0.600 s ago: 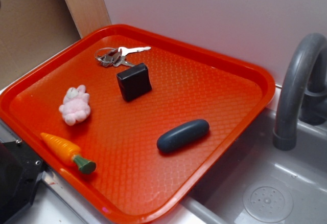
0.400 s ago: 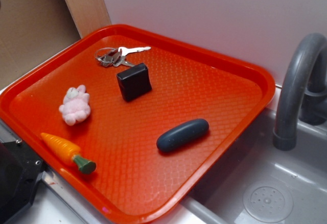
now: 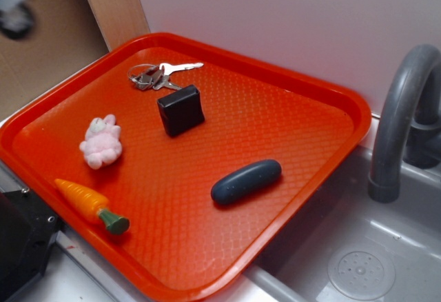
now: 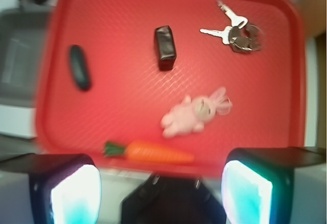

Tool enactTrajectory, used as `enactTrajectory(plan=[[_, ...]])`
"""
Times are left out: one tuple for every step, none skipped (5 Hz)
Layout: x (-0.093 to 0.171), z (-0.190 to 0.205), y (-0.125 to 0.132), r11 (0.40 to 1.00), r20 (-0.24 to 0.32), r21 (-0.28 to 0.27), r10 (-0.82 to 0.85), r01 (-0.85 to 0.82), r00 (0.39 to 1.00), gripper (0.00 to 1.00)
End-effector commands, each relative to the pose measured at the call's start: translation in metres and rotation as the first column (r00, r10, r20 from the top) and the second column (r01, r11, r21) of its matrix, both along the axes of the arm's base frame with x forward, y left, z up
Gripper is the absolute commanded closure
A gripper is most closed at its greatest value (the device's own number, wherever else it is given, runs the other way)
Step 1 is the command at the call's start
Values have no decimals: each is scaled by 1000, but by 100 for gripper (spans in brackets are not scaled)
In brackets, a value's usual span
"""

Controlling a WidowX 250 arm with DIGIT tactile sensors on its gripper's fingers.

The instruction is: Grab the black box.

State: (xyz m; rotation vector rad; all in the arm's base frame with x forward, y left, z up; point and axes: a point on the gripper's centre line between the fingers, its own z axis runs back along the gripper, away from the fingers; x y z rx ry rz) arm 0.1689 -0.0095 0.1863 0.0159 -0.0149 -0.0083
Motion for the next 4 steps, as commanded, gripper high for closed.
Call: enactTrajectory(plan=[[58, -51, 12, 998, 99, -10, -61, 62, 993, 0], [72, -81, 8, 994, 141, -7, -109, 111, 984, 0], [89, -106, 0, 992, 131, 24, -124, 122, 984, 0], [105, -134, -4, 990, 157, 40, -137, 132, 978, 100]])
